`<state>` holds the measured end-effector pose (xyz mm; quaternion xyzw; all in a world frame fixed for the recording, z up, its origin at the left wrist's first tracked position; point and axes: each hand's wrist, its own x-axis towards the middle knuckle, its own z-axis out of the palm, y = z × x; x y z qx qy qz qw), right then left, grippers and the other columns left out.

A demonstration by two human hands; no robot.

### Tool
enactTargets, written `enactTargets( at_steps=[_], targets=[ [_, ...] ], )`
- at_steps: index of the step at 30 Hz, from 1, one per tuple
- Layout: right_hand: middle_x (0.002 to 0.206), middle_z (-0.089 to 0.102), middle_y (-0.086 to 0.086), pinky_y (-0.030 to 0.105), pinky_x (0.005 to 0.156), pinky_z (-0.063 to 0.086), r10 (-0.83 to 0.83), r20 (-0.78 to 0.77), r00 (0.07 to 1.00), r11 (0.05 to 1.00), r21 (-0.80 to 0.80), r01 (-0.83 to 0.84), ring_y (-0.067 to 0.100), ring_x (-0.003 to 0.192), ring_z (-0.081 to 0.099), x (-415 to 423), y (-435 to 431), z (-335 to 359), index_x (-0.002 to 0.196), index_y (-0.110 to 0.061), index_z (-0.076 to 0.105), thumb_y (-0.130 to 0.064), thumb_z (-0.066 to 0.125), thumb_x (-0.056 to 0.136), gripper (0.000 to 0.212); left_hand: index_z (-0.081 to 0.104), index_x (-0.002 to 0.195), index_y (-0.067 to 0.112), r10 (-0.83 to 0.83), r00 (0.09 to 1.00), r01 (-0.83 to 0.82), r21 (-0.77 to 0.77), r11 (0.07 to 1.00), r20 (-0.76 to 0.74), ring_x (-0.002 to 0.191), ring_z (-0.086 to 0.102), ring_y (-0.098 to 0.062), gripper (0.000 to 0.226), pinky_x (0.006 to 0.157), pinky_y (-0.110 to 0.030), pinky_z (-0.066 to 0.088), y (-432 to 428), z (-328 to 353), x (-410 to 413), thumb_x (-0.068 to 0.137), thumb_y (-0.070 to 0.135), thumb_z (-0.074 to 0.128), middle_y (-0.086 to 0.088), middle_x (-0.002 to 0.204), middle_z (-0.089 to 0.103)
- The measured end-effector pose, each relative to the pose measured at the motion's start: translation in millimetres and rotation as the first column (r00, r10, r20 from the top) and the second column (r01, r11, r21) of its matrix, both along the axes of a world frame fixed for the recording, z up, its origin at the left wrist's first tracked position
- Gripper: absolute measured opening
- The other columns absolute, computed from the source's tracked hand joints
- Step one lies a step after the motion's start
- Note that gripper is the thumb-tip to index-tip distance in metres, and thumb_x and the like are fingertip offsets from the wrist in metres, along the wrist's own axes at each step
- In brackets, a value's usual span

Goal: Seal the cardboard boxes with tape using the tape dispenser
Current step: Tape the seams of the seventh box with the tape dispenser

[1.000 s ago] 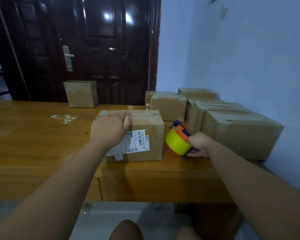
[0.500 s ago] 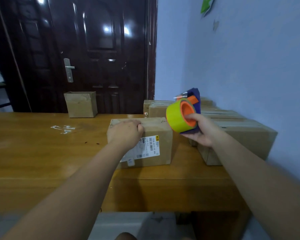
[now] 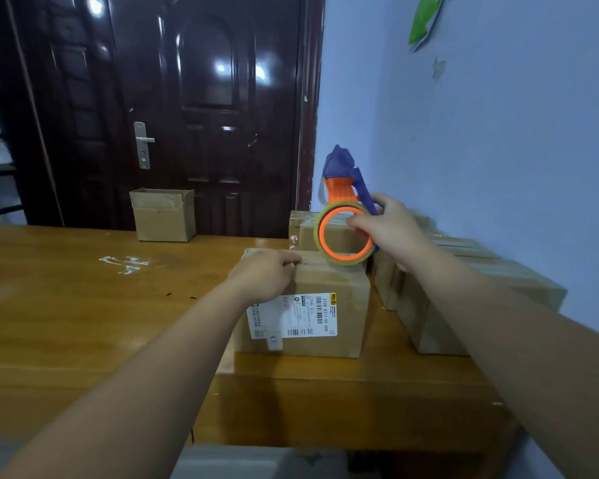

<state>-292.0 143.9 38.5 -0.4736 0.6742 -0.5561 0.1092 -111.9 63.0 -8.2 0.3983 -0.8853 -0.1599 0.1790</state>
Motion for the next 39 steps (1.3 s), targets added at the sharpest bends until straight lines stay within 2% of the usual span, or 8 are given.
enactTargets(
  at_steps=[3, 6, 11, 17, 20, 23, 31, 39],
  targets=[
    [0.100, 0.063, 0.000, 0.026, 0.064, 0.047, -0.032, -0.251, 0.968, 0.999, -0.003, 0.032, 0.018, 0.080, 0.062, 2.7, -6.1, -6.4, 0.121, -0.027, 0.053, -0.022, 0.069, 0.080, 0.044, 0.053, 0.133, 0.025, 0.031, 0.957, 0.020, 0.175, 0.984, -0.287, 0.123, 0.048, -0.017, 0.036, 0.103, -0.031, 0.037, -6.4, 1.0, -0.1, 0.099, 0.023, 0.041, 0.003, 0.137, 0.053],
    [0.107, 0.057, 0.002, 0.023, 0.063, 0.044, 0.043, -0.414, 0.909, 0.999, 0.042, -0.028, 0.017, 0.084, 0.059, 7.3, -11.8, -13.0, 0.130, -0.028, 0.046, -0.016, 0.066, 0.084, 0.052, 0.044, 0.140, 0.019, 0.143, 0.745, 0.157, 0.380, 0.911, -0.651, 0.122, 0.049, -0.013, 0.050, 0.097, -0.028, 0.035, -0.4, 9.9, 3.8, 0.092, 0.031, 0.055, 0.003, 0.136, 0.053],
    [0.104, 0.058, 0.002, 0.026, 0.061, 0.042, 0.104, -0.556, 0.825, 0.990, 0.134, -0.034, 0.015, 0.076, 0.057, 8.9, -20.0, -6.5, 0.129, -0.029, 0.040, -0.017, 0.064, 0.084, 0.052, 0.017, 0.150, 0.008, 0.311, 0.539, 0.263, 0.508, 0.820, -0.783, 0.117, 0.054, -0.019, 0.089, 0.107, -0.039, 0.038, 7.9, 12.4, -5.2, 0.082, 0.027, 0.072, 0.004, 0.115, 0.060],
    [0.112, 0.054, 0.001, 0.024, 0.068, 0.041, 0.147, -0.670, 0.728, 0.984, 0.172, -0.040, 0.016, 0.086, 0.054, 13.9, -24.4, -2.4, 0.133, -0.028, 0.038, -0.018, 0.064, 0.087, 0.053, 0.037, 0.141, 0.012, 0.552, 0.301, 0.137, 0.609, 0.781, -0.777, 0.103, 0.059, -0.020, 0.059, 0.094, -0.034, 0.049, 5.7, 14.9, -18.2, 0.088, 0.015, 0.064, -0.006, 0.115, 0.059],
    [0.113, 0.053, 0.001, 0.021, 0.066, 0.037, 0.166, -0.658, 0.734, 0.982, 0.182, -0.058, 0.015, 0.089, 0.053, 16.9, -26.2, -1.2, 0.134, -0.027, 0.039, -0.019, 0.064, 0.087, 0.053, 0.050, 0.128, 0.012, 0.606, 0.270, 0.096, 0.647, 0.756, -0.748, 0.094, 0.061, -0.019, 0.039, 0.085, -0.030, 0.052, 3.3, 14.6, -18.2, 0.089, 0.006, 0.057, -0.006, 0.105, 0.061],
    [0.114, 0.055, 0.000, 0.017, 0.063, 0.037, 0.194, -0.621, 0.760, 0.977, 0.191, -0.093, 0.012, 0.085, 0.053, 18.9, -24.1, 1.3, 0.134, -0.027, 0.040, -0.020, 0.065, 0.087, 0.053, 0.064, 0.092, 0.014, 0.619, 0.264, 0.076, 0.656, 0.751, -0.740, 0.083, 0.064, -0.016, 0.011, 0.072, -0.024, 0.055, 1.8, 17.1, -11.4, 0.090, 0.005, 0.056, -0.007, 0.093, 0.067],
    [0.110, 0.051, -0.008, 0.009, 0.058, 0.040, 0.297, -0.527, 0.796, 0.951, 0.235, -0.199, 0.005, 0.079, 0.055, 28.1, -22.0, 9.9, 0.137, -0.033, 0.035, -0.028, 0.072, 0.084, 0.065, 0.064, 0.076, 0.021, 0.444, 0.513, -0.176, 0.416, 0.892, -0.734, 0.080, 0.060, -0.014, 0.013, 0.062, -0.027, 0.044, -13.2, 16.5, 13.5, 0.088, 0.015, 0.063, 0.002, 0.082, 0.066],
    [0.106, 0.058, -0.016, 0.020, 0.077, 0.049, 0.347, -0.294, 0.891, 0.938, 0.095, -0.334, 0.004, 0.093, 0.060, 44.8, -31.5, -9.4, 0.132, -0.035, 0.041, -0.046, 0.069, 0.081, 0.059, 0.065, 0.082, 0.006, 0.702, 0.261, 0.045, 0.735, 0.677, -0.663, 0.061, 0.059, -0.019, 0.007, 0.051, -0.025, 0.049, -23.6, -1.1, 25.2, 0.086, 0.002, 0.061, -0.009, 0.075, 0.065]
  ],
)
